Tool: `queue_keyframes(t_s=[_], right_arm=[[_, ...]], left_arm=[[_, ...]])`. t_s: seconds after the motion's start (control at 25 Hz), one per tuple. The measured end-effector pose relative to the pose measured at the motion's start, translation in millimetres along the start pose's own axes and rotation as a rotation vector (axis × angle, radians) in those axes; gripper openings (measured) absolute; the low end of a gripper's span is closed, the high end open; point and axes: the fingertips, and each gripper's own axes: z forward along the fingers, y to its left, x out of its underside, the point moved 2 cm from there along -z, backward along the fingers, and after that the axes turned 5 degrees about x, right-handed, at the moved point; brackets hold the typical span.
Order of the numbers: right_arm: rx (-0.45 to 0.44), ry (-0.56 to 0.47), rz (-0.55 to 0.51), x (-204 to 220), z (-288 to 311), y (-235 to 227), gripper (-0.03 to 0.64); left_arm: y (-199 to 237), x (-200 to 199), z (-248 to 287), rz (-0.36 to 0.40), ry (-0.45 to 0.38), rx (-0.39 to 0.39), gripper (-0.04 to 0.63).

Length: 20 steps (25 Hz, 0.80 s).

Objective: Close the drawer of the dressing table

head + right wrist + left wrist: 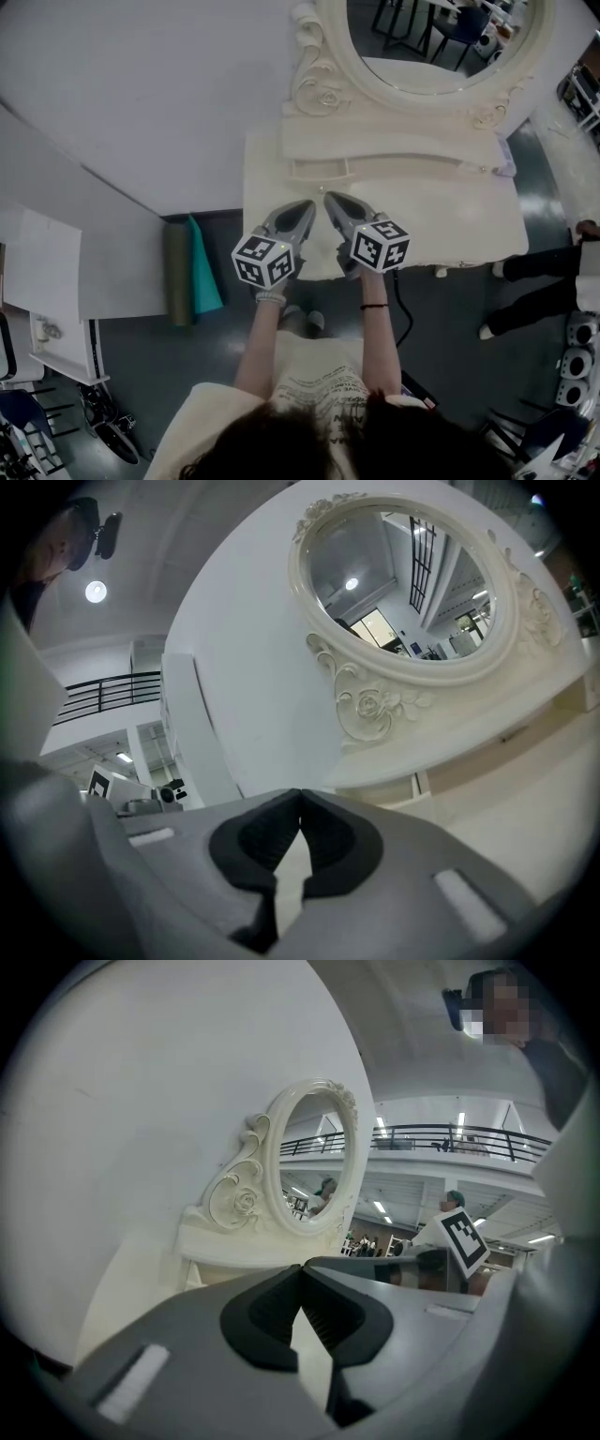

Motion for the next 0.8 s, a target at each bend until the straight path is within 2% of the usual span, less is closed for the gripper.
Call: queue_keyframes(t_s=[0.36,0.64,0.8], right_arm=[[0.058,0.057,0.043,13.5,21.1,-18.2,0.003],[0.138,0.118,0.087,28.2,38.4,-35.0,0.005],[0.167,0.156,0.098,36.3,45.8,-43.5,0.022]], left_arm=[[26.9,15.3,6.4,-0.047,0.056,-0.003,0.003],[44.0,22.5,13.2,-0.071,0.1,0.011,0.003],[52.4,28.1,16.4,-0.089,0.115,0.012,0.003]])
